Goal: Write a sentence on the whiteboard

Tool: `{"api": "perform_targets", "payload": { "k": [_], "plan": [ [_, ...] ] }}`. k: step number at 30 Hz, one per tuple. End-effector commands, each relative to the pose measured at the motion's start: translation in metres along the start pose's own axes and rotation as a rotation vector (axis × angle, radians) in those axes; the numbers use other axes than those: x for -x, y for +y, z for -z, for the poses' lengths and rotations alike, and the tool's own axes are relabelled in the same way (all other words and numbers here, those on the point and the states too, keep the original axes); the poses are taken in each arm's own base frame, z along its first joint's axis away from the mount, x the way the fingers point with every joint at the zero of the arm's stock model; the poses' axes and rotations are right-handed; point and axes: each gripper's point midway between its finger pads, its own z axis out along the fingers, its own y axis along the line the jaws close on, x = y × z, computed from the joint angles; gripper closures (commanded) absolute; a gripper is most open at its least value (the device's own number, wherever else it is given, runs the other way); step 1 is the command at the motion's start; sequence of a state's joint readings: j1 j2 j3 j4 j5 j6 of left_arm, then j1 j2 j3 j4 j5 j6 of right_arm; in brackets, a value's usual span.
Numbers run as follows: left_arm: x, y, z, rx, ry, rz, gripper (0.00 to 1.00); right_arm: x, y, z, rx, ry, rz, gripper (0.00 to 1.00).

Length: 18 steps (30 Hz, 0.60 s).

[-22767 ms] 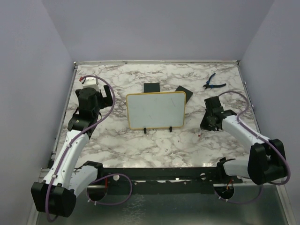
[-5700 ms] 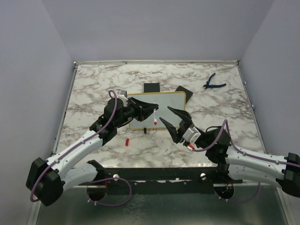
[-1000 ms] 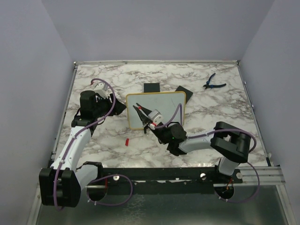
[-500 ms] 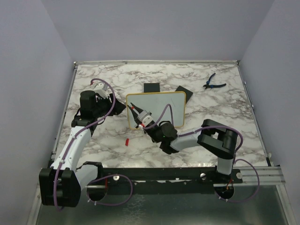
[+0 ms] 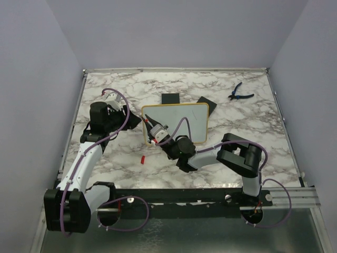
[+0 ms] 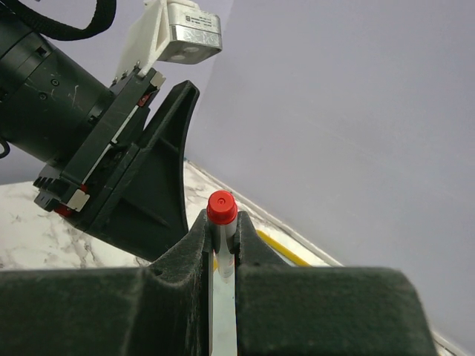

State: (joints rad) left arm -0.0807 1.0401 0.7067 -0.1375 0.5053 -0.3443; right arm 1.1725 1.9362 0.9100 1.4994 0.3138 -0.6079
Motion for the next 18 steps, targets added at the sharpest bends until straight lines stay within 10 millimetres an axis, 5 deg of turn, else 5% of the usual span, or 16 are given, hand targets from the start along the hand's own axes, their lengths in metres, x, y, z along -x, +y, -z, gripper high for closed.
{"api": "perform_targets", "payload": {
  "k": [1,18],
  "plan": [
    [0.0,0.0,0.0,0.004,0.0,0.003,0.49,0.015,-0.018,-0.006,-0.092,-0.074,-0.002,0.99],
    [0.001,-0.002,0.001,-0.003,-0.001,0.001,0.49,0.003,-0.023,-0.009,-0.112,-0.059,0.035,0.99]
  ]
}}
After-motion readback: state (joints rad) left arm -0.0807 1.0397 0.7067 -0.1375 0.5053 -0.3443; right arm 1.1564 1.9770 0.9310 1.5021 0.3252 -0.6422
